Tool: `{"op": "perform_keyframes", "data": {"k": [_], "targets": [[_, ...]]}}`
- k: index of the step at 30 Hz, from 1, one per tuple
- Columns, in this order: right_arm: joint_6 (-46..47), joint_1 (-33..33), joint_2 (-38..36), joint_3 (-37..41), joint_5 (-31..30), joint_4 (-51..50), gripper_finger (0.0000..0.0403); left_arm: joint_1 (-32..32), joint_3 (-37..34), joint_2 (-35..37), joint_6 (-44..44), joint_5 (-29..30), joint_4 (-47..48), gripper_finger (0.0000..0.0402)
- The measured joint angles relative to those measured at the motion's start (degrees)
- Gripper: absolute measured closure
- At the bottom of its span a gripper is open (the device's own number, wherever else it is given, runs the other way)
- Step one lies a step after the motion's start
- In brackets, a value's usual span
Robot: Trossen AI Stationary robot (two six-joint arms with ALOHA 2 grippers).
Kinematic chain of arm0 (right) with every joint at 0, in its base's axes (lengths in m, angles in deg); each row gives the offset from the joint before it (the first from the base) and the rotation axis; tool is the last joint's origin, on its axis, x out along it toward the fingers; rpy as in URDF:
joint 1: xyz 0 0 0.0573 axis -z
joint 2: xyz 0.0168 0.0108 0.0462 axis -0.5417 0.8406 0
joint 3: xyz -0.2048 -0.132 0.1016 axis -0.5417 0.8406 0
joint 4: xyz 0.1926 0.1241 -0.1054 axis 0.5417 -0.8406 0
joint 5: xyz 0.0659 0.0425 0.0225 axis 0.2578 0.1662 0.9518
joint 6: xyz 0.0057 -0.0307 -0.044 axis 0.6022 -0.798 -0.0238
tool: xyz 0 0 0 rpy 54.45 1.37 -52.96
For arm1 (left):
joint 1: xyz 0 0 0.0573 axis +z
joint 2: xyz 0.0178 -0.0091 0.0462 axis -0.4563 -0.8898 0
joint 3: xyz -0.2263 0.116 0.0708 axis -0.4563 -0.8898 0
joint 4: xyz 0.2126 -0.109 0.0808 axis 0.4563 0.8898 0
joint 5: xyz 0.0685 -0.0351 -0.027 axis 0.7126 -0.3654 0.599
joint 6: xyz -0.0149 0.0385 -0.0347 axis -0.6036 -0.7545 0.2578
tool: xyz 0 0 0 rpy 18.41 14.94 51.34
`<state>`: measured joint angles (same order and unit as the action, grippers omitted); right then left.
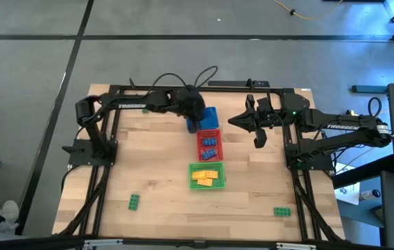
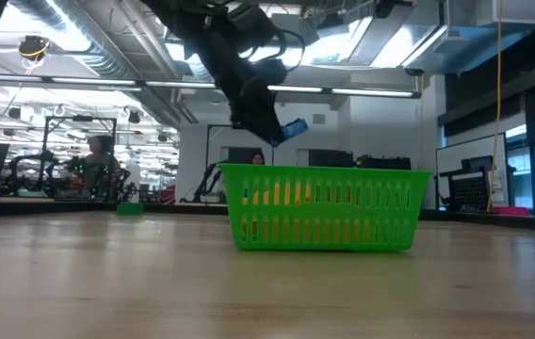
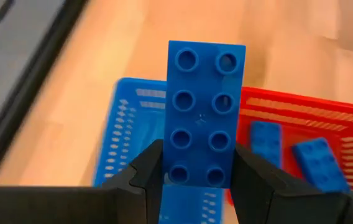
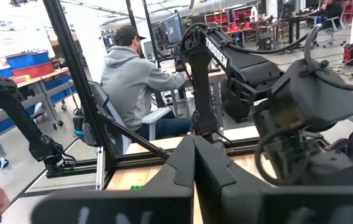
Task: Sort & place blocks by color
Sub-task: Put the blue game piece into the red basket
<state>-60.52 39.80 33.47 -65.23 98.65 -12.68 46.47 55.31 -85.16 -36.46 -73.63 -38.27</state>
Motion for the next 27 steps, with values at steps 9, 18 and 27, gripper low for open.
{"op": "perform_keyframes", "data": {"k": [9,18,27], "targets": [[-0.12,0.00,0.00,0.00,-1.09,-0.04,0.0402,-8.44,0.08,-1.83,2.50,1.73,-1.22,0.0271],[-0.12,0.00,0.00,0.00,-1.14,-0.04,0.0402,-15.38,0.02,-7.24,4.56,4.63,-2.91,0.0272],[0.05,0.00,0.00,0.00,-1.11,-0.04,0.0402,-15.86,0.02,-10.88,5.03,7.80,-3.16,0.0272]]}}
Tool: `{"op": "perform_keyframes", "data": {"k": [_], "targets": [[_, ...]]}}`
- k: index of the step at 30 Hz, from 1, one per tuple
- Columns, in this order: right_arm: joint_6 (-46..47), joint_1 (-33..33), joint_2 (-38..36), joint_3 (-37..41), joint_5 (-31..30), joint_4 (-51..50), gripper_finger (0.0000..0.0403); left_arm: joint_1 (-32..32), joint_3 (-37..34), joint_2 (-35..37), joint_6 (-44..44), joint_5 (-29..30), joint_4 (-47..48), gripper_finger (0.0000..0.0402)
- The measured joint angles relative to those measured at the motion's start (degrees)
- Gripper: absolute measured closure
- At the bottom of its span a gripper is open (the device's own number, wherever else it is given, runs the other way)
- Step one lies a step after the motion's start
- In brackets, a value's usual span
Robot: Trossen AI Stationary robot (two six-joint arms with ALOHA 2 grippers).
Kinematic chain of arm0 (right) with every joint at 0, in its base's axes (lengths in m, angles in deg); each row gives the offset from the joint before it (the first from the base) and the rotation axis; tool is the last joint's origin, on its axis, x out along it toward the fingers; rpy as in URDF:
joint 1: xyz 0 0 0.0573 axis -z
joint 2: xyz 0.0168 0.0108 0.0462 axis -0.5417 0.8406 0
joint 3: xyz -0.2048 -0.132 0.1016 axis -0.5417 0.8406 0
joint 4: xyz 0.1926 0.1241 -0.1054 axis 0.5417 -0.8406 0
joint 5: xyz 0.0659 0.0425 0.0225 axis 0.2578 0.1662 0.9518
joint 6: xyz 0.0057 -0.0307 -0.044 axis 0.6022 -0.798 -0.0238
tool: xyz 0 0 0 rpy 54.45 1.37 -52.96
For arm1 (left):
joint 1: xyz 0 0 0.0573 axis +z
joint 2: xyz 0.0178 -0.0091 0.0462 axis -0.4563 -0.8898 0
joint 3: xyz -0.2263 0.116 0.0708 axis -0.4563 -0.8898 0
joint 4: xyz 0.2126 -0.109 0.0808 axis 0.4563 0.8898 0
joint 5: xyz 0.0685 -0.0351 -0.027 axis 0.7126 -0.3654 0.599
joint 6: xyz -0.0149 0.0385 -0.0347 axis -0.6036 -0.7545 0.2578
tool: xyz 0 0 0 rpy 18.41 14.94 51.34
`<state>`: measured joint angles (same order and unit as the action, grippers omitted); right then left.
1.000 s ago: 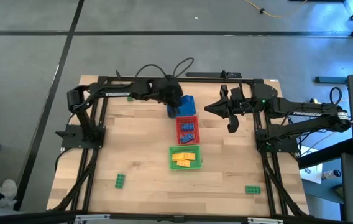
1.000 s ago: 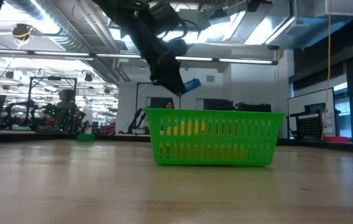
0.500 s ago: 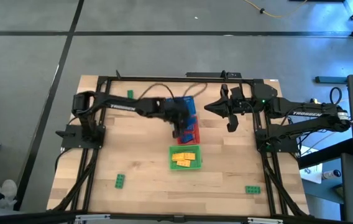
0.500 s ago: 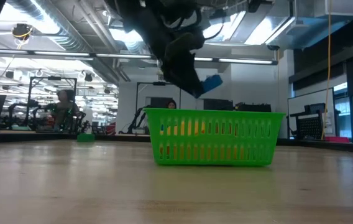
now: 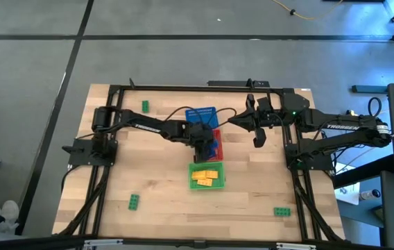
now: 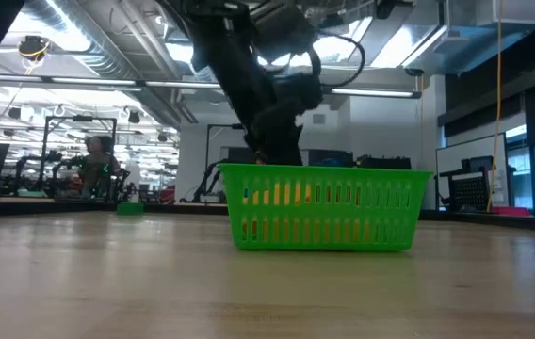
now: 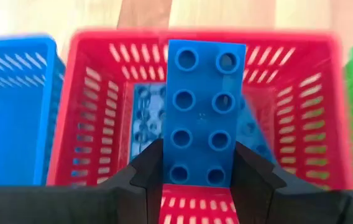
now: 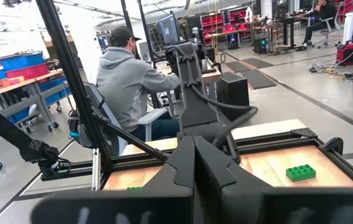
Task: Sort & place blocks by color
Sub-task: Put the blue game piece into the red basket, then put the right green game piece into the blue basket
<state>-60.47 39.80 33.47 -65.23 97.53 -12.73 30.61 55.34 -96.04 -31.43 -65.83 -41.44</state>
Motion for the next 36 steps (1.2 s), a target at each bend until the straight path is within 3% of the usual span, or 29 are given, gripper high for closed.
{"op": "perform_keyframes", "data": {"k": [14,22,36], "targets": [[-0.02,0.00,0.00,0.00,0.00,0.00,0.0402,0.29,-0.02,-1.71,-1.24,0.10,-0.46,0.0271],[-0.09,0.00,0.00,0.00,0.02,0.00,0.0402,0.29,-0.02,-1.71,-2.62,1.14,-0.76,0.0217],[-0.14,0.00,0.00,0.00,0.02,0.00,0.0402,0.90,-0.01,0.71,-3.21,-0.34,0.13,0.0208]]}}
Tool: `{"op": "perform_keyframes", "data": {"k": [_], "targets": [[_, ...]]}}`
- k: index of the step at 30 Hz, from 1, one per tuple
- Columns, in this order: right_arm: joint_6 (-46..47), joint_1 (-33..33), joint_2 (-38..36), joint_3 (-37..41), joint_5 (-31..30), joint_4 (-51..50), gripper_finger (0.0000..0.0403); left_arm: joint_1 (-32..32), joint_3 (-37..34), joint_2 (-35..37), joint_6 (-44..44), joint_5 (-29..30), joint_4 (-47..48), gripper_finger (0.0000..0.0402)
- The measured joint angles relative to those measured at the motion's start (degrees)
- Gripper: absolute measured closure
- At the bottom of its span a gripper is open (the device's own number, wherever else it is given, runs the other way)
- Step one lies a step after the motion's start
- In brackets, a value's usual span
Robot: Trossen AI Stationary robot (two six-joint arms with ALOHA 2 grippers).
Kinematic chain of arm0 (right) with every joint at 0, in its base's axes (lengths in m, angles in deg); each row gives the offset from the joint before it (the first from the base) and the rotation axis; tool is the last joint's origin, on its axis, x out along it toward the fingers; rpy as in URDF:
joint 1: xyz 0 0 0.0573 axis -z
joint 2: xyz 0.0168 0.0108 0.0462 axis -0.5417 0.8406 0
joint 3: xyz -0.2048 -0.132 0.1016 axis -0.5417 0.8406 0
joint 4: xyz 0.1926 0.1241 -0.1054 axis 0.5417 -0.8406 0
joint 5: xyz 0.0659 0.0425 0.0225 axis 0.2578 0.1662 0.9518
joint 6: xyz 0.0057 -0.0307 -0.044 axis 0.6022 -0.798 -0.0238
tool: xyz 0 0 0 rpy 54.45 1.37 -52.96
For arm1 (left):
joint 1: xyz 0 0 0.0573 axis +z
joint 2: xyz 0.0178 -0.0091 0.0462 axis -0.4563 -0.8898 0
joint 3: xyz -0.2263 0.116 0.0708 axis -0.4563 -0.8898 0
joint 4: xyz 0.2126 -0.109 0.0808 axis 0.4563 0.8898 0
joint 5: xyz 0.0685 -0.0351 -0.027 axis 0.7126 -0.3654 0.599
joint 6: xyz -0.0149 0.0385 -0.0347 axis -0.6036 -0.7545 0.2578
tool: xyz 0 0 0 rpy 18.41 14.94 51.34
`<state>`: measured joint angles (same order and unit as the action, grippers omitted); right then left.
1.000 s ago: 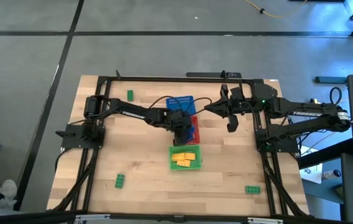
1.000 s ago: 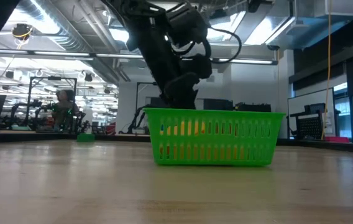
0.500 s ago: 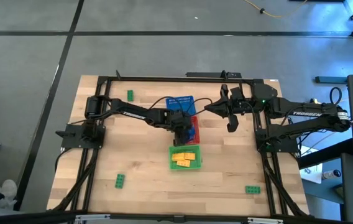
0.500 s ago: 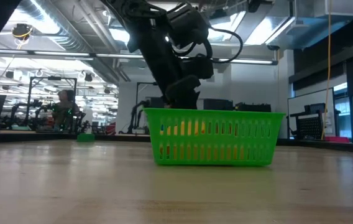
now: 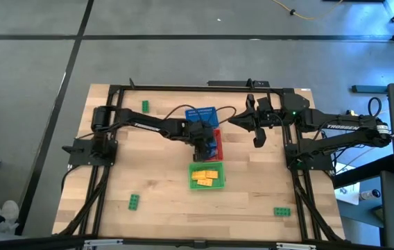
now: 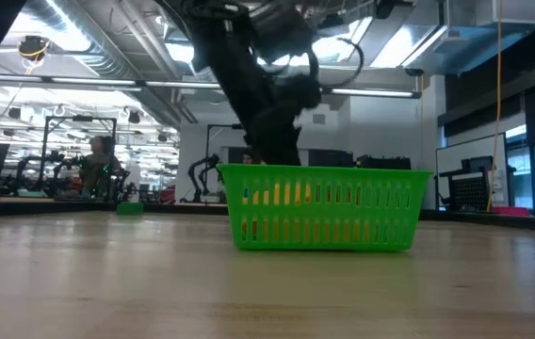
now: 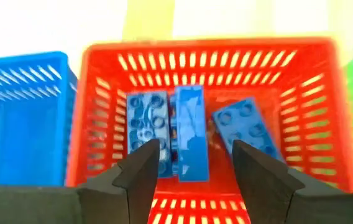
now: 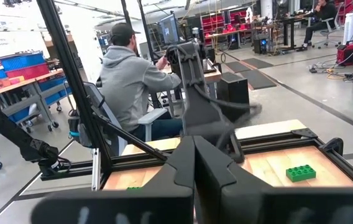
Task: Sort & place blocks by color
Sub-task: Put the right green game piece into the blue basket
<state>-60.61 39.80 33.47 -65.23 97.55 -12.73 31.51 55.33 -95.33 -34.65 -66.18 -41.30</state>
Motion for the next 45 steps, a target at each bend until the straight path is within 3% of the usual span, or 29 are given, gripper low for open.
{"op": "perform_keyframes", "data": {"k": [10,20,23,29,35,45], "targets": [[-0.71,0.00,-0.02,0.00,0.02,0.00,0.0402,3.10,0.01,15.31,-0.68,-3.13,3.21,0.0211],[-1.54,0.00,-0.02,0.00,0.04,-0.04,0.0402,4.37,-0.69,34.45,-0.70,-3.22,-1.62,0.0211],[-1.58,0.00,-0.02,0.00,0.03,-0.08,0.0402,3.81,-5.13,39.91,-0.22,-3.19,-9.51,0.0211],[-1.63,0.01,-0.02,0.00,0.02,-0.09,0.0402,1.70,-20.53,50.22,4.86,-1.99,-25.40,0.0211],[-1.63,0.00,-0.02,0.00,0.02,-0.09,0.0402,-1.05,-33.00,56.85,7.23,1.39,-37.86,0.0211],[-1.63,0.01,-0.02,0.00,0.04,-0.07,0.0402,-2.67,-36.12,58.58,7.24,1.61,-41.02,0.0211]]}}
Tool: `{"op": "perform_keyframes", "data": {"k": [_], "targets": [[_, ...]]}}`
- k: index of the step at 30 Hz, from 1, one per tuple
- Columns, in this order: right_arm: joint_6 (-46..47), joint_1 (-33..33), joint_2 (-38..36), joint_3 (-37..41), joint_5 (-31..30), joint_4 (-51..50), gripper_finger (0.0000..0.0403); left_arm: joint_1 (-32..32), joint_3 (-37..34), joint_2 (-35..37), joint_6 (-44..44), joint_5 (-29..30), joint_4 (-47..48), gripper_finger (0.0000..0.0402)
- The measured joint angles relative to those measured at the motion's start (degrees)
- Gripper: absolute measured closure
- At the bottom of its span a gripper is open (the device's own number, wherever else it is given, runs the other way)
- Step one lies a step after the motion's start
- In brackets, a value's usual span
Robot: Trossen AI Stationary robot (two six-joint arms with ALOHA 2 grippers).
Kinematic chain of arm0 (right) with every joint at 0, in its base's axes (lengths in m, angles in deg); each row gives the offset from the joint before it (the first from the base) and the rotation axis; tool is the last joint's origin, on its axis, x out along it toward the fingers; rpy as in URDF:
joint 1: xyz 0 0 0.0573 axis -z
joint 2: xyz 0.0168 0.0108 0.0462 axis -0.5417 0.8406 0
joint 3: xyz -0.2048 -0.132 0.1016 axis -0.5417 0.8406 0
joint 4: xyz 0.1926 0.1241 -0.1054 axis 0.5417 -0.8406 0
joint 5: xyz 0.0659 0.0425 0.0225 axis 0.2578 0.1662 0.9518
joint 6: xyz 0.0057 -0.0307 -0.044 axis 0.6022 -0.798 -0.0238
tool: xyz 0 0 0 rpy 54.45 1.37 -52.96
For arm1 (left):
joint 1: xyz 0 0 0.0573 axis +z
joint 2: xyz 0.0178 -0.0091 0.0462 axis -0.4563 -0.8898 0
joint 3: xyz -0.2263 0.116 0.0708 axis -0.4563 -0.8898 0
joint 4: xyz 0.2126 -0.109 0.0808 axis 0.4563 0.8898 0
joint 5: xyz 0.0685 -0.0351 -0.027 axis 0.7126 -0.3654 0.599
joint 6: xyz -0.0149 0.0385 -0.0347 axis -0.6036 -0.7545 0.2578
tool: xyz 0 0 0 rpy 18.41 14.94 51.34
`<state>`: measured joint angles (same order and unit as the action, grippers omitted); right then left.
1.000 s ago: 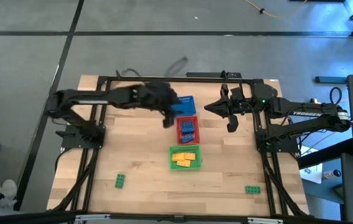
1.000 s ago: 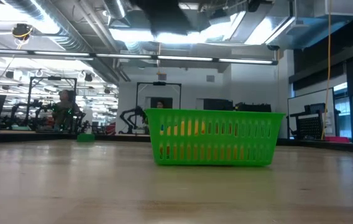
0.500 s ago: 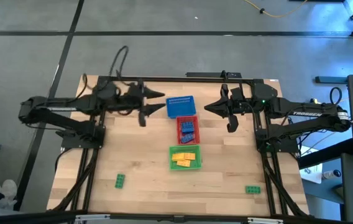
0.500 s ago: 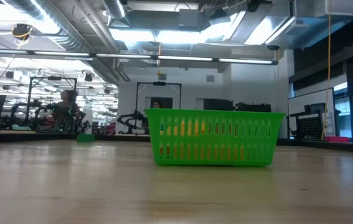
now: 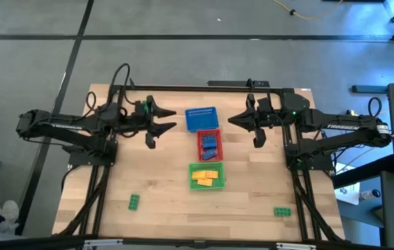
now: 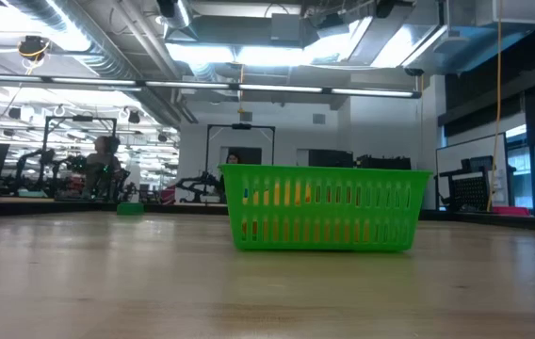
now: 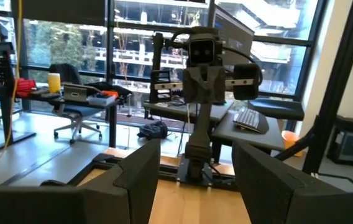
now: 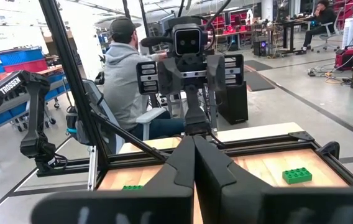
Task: Sort & place blocks by color
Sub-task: Put the right green game piece into the blue basket
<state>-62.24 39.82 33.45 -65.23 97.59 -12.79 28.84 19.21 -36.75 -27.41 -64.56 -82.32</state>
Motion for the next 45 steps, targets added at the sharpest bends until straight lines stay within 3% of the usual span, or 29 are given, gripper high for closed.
{"op": "perform_keyframes", "data": {"k": [21,33,39,45], "targets": [[0.02,0.00,0.00,0.00,0.01,0.00,0.0402,0.04,0.00,-0.02,0.00,1.38,0.11,0.0211],[-0.25,-0.01,0.00,0.00,0.01,-0.52,0.0380,0.04,0.00,-0.04,0.00,1.40,0.13,0.0213],[-1.86,0.01,0.00,0.00,0.01,-0.51,0.0380,0.04,0.00,-0.04,-0.01,1.36,0.13,0.0253],[-2.96,0.00,0.00,0.00,0.01,-0.50,0.0380,0.04,0.00,-0.04,-0.42,1.29,0.33,0.0346]]}}
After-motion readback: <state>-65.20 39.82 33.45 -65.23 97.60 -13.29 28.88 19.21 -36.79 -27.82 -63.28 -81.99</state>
